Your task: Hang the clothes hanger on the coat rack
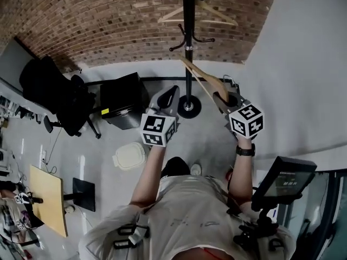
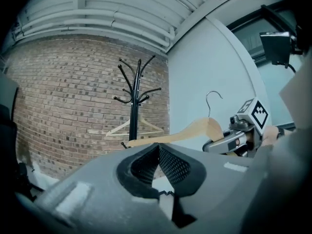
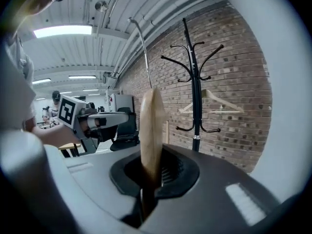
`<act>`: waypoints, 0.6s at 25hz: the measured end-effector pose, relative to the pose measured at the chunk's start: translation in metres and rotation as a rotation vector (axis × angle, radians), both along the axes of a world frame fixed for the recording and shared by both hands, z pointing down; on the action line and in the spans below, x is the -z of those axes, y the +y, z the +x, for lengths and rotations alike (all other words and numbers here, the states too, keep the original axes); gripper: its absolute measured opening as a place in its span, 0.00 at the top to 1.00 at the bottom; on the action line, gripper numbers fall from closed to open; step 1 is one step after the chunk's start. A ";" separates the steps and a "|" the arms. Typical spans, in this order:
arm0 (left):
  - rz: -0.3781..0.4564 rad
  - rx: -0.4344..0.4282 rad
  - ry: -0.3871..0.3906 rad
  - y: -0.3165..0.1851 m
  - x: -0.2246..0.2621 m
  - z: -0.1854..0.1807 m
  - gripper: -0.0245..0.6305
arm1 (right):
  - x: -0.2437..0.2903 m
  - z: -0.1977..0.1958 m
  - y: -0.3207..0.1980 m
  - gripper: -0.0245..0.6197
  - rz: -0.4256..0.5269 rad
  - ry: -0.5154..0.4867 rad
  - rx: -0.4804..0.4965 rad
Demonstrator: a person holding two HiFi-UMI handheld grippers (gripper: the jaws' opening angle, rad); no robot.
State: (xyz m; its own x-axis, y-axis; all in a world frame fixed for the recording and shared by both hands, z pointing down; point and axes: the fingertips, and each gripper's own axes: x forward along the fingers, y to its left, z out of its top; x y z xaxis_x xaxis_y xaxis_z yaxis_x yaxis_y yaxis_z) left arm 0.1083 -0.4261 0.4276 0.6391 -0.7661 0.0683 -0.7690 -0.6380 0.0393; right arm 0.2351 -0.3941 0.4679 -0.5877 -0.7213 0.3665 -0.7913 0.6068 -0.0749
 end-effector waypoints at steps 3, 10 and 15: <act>-0.013 -0.004 0.008 -0.017 0.004 -0.009 0.96 | 0.015 -0.001 -0.029 0.95 -0.002 0.016 0.110; 0.075 -0.090 0.003 -0.075 0.035 0.006 0.96 | 0.045 -0.033 -0.106 0.95 0.044 0.013 0.221; 0.075 -0.141 -0.001 -0.102 0.043 0.008 0.96 | 0.073 -0.043 -0.153 0.95 0.037 -0.036 0.280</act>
